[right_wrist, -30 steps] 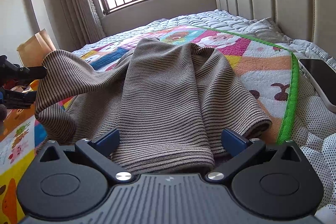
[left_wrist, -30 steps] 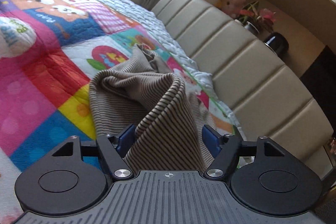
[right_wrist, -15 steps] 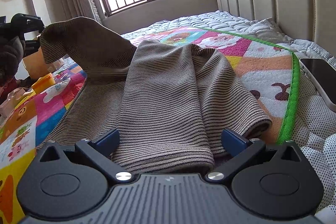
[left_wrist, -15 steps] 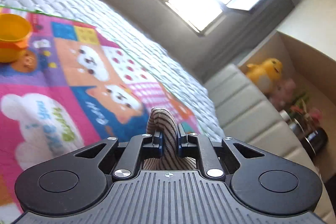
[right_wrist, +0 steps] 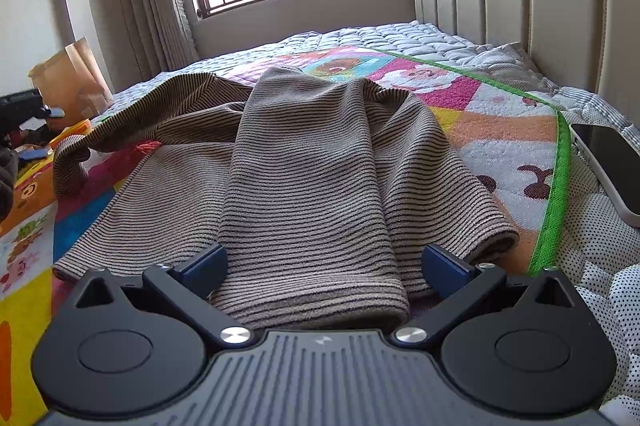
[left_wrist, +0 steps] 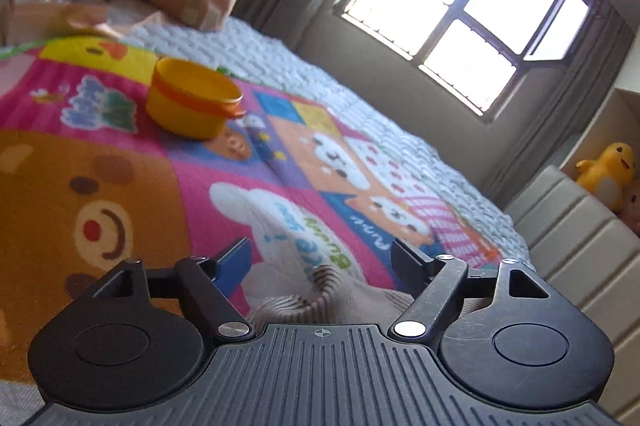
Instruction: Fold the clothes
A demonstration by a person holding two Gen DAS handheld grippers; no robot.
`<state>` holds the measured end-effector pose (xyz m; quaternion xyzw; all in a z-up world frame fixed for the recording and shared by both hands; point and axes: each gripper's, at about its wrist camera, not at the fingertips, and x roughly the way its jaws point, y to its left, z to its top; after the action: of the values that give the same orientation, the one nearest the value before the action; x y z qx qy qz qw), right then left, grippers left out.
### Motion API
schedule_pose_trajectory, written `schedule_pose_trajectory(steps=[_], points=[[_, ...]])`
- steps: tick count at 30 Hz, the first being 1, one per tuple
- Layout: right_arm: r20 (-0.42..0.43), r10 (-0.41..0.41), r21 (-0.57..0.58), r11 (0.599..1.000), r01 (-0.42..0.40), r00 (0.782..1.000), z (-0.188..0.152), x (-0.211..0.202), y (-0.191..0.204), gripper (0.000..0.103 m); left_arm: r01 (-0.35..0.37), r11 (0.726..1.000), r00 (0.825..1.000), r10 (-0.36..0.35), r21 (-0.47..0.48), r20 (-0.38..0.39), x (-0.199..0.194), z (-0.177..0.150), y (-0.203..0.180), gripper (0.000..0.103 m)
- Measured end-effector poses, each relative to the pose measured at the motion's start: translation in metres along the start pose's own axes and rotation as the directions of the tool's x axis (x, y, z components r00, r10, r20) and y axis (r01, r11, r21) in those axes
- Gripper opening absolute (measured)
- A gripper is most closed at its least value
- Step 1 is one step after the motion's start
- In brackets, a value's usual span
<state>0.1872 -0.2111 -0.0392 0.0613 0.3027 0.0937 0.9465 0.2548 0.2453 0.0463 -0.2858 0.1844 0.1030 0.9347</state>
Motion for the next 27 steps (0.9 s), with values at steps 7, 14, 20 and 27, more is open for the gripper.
schedule_pose_trajectory(steps=[7,14,20,27], points=[[0.058,0.023,-0.031,0.999,-0.022,0.998,0.010,-0.020,0.001,0.103,0.301,0.927,0.953,-0.280,0.225,-0.120,-0.028,-0.068,-0.090,0.098],[0.314,-0.091,-0.160,0.976,0.147,0.945,0.047,-0.052,-0.008,0.103,0.447,0.794,0.895,-0.386,0.412,-0.225,-0.033,-0.146,-0.138,0.102],[0.314,-0.073,-0.114,0.987,0.113,0.947,0.053,-0.043,-0.015,0.103,0.391,0.729,0.917,-0.258,0.562,-0.304,-0.022,-0.183,-0.140,0.103],[0.185,-0.093,-0.441,0.882,0.167,0.978,0.046,-0.019,0.037,0.103,0.377,0.811,0.911,-0.239,0.447,-0.336,-0.015,-0.172,-0.118,0.103]])
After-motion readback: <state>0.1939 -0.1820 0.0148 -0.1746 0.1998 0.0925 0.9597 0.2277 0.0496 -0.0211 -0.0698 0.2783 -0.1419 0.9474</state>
